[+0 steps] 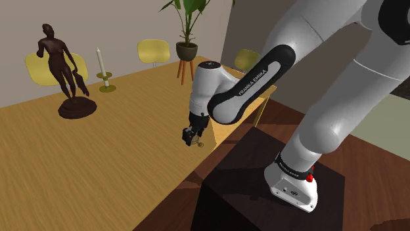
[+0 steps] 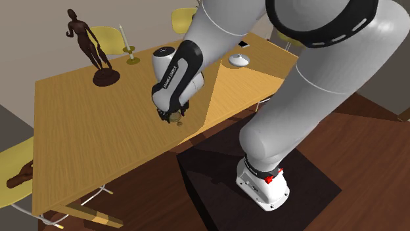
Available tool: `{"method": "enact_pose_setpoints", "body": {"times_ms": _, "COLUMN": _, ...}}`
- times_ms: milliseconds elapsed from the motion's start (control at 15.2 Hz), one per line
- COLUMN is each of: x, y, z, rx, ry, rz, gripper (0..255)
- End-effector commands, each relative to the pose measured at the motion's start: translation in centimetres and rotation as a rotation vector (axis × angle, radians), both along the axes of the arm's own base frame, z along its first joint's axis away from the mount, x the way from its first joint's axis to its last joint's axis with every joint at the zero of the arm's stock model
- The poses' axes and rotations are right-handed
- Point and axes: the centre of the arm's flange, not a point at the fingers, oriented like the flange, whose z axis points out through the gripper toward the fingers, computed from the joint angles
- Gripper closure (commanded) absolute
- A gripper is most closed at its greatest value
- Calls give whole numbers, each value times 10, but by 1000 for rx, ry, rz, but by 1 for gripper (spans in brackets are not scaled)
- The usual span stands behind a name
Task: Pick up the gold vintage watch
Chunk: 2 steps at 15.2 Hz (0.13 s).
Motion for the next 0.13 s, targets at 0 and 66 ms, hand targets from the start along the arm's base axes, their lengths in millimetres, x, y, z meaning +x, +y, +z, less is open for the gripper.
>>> {"method": "enact_pose_setpoints", "body": {"times_ms": 0, "x": 0, "y": 0, "z": 6, "rx": 1, "ry": 1, "rz": 0, "gripper": 255}}
{"method": "enact_pose_setpoints", "body": {"times_ms": 66, "x": 0, "y": 0, "z": 6, "rx": 1, "ry": 1, "rz": 0, "gripper": 255}}
